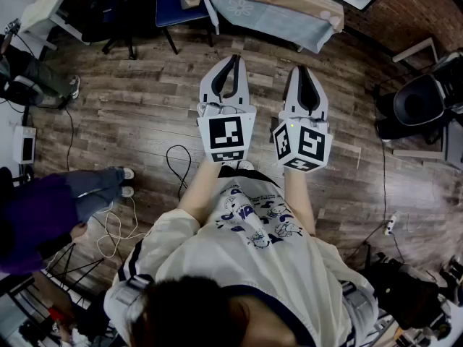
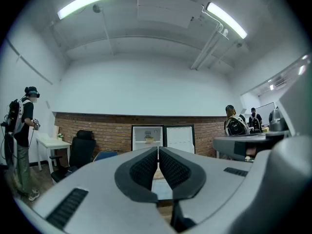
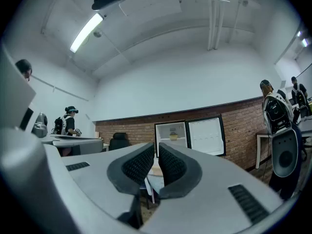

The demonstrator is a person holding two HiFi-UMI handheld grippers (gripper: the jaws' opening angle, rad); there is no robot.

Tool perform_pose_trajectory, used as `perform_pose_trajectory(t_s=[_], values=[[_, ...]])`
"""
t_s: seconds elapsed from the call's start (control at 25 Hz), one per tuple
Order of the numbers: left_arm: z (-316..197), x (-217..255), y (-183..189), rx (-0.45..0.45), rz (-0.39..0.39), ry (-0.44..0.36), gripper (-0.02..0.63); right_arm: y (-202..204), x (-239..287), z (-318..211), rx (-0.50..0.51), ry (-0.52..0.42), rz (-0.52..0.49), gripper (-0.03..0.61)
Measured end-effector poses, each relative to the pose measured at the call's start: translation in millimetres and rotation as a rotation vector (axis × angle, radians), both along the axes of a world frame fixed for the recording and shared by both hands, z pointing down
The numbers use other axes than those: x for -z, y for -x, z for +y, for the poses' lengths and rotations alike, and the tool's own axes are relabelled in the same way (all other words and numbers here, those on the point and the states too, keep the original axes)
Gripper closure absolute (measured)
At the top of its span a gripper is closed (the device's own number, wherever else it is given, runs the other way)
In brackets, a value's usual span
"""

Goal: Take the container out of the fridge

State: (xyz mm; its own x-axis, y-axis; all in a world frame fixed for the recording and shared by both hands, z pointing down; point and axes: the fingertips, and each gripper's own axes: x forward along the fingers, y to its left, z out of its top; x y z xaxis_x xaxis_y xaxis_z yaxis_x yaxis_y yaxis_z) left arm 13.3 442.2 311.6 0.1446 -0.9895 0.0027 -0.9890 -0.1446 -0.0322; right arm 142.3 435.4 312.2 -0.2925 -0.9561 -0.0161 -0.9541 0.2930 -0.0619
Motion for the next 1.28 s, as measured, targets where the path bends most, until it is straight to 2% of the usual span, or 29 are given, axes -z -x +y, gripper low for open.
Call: perform_pose_trajectory(t_s=[0.96,1.28], values=[[-9.2,-12.3,-34.6,0.029,0.0,0.017,0.591,-32.9,-12.6,-14.1,0.052,0.014,-0.029,0.528],[-25.2,-16.4,-32.8,0.05,0.005,0.026,0.591,-30.7,-21.5,-33.7,0.072,0.042,-0.038,0.528]])
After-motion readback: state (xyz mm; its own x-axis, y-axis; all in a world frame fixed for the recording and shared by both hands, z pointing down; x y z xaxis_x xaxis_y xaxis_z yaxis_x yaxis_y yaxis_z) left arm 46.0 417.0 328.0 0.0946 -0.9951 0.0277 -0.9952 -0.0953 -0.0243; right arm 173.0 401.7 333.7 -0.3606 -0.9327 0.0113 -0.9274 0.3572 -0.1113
